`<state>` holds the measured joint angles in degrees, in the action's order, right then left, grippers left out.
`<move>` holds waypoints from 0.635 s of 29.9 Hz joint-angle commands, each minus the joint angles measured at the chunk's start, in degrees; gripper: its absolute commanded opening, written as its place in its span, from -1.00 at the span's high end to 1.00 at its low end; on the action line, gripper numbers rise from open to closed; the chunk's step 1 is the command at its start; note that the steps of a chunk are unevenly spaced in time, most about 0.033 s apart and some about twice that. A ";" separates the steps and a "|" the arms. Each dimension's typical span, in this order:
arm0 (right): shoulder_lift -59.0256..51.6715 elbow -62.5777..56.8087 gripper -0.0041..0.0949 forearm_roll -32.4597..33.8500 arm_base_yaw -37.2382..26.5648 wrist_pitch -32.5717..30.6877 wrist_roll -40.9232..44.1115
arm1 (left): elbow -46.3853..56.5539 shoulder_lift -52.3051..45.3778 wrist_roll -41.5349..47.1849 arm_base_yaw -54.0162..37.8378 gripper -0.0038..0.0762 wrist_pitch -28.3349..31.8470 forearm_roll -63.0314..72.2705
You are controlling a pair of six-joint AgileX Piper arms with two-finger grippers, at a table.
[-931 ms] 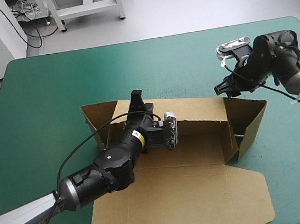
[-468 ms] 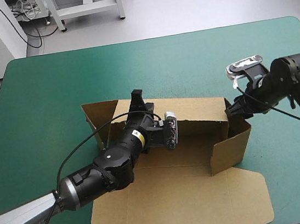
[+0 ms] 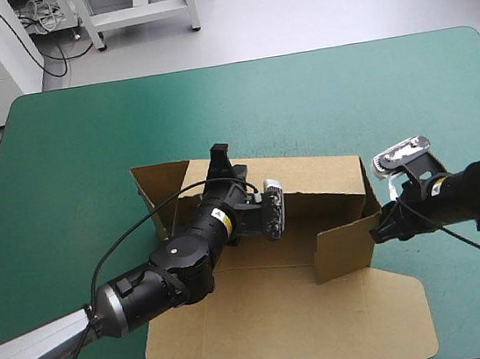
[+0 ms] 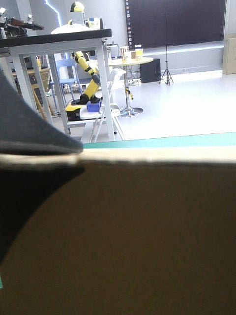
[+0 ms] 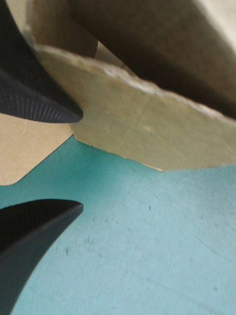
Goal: Fold the box
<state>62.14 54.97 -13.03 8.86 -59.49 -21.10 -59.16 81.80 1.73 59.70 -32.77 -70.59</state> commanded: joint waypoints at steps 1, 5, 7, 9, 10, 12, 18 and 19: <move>-3.23 -1.66 0.03 -5.71 -0.23 3.22 -4.97 | -1.16 -1.79 0.34 0.13 0.92 2.83 -0.94; -5.36 -3.62 0.03 -9.79 -0.23 3.47 -7.79 | -1.16 -1.79 0.34 0.13 0.92 3.61 -0.94; -6.34 -4.17 0.03 -11.71 -0.23 3.75 -8.67 | -1.16 -1.79 0.34 0.13 0.92 3.83 -0.94; -7.03 -4.55 0.03 -14.50 -0.23 3.74 -10.18 | -1.16 -1.79 0.34 0.13 0.92 3.96 -0.94; -7.42 -4.80 0.03 -16.14 -0.23 3.86 -11.01 | -1.16 -1.79 0.34 0.13 0.92 3.96 -0.81; -7.85 -4.91 0.03 -16.51 -0.23 4.82 -11.22 | -1.16 -1.79 0.34 0.13 0.92 3.96 -0.72; -8.10 -5.13 0.03 -15.55 -0.16 8.06 -8.12 | -1.16 -1.79 0.34 0.13 0.92 4.34 -0.58; -8.10 -5.25 0.03 -15.44 -0.05 8.99 -7.26 | -1.16 -1.79 0.34 0.13 0.92 4.34 -0.58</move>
<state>54.81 48.47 -26.76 8.86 -54.75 -29.83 -59.13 81.80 1.73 59.64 -31.00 -70.59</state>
